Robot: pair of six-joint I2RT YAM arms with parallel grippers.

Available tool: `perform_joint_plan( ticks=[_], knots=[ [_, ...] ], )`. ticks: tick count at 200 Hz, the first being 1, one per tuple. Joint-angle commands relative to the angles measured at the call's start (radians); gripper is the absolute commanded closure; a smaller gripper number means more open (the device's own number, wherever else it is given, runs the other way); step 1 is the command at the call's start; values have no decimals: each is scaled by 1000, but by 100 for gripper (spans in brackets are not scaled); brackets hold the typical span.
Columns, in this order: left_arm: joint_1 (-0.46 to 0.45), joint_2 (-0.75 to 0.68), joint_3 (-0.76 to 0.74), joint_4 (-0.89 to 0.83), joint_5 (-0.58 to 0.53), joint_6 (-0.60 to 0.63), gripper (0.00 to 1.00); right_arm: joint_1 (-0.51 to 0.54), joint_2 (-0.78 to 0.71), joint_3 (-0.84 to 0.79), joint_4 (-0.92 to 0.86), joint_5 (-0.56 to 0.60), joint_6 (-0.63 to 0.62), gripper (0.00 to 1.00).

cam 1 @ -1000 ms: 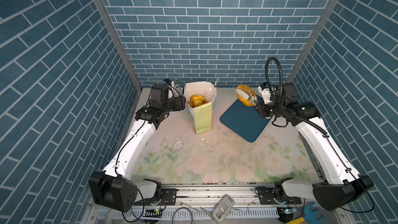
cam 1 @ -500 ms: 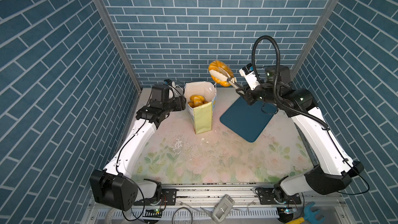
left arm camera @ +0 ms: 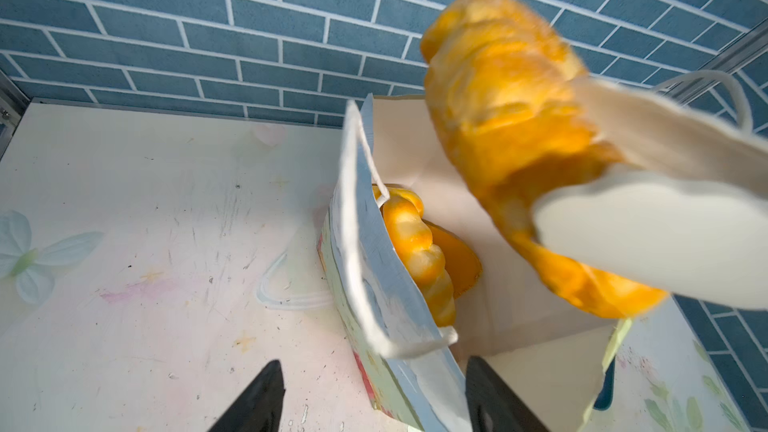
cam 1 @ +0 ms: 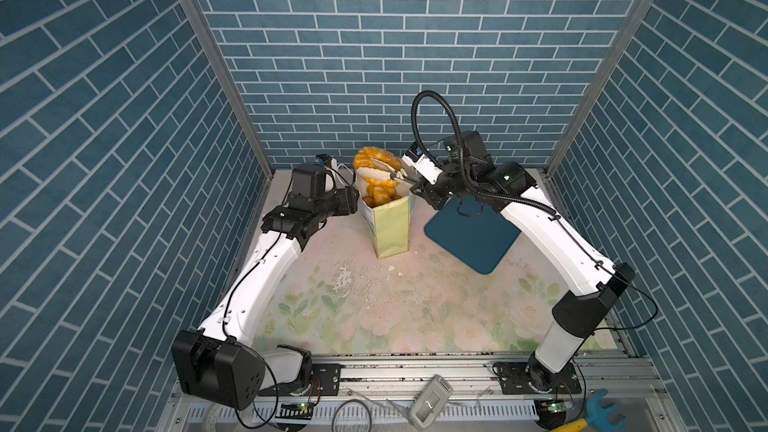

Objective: Place the fake bread into the paper bag
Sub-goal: 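Lower the ring bun into the bag and open the right tongs, then withdraw the empty right tongs from the bag over the tray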

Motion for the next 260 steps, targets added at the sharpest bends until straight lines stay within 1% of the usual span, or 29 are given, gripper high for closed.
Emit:
perform_joint_plan(
  ticks=[1, 20, 40, 46, 62, 97, 142, 172, 213, 236, 260],
  knots=[
    [1, -30, -12, -1, -16, 3, 30, -3, 10, 50, 47, 38, -49, 91],
    [1, -40, -12, -11, -23, 10, 29, -2, 23, 55, 32, 52, -50, 89],
    [1, -48, -13, -16, -30, 15, 29, -2, 23, 49, 23, 52, -47, 82],
    [1, -47, -12, -18, -30, 16, 30, -2, 25, 46, 21, 75, -48, 80],
    [1, -47, -11, -18, -32, 15, 29, -2, 26, 45, 12, 79, -47, 70],
    [1, -48, 1, -24, -28, 16, 29, 0, 18, 45, 5, 98, -44, 62],
    [1, -52, 17, -31, -36, 22, 29, 4, 6, 62, -1, 93, -43, 58],
    [1, -55, 16, -33, -41, 23, 29, 6, 1, 82, -7, 112, -43, 58],
    [1, -64, 23, -45, -72, 44, 29, 6, -54, 74, 12, 151, -28, 59],
    [5, -70, 32, -54, -94, 61, 29, 0, -111, 32, 22, 208, -22, 60],
    [25, -76, 35, -56, -96, 70, 29, -27, -193, -59, 49, 260, 9, 60]
  ],
)
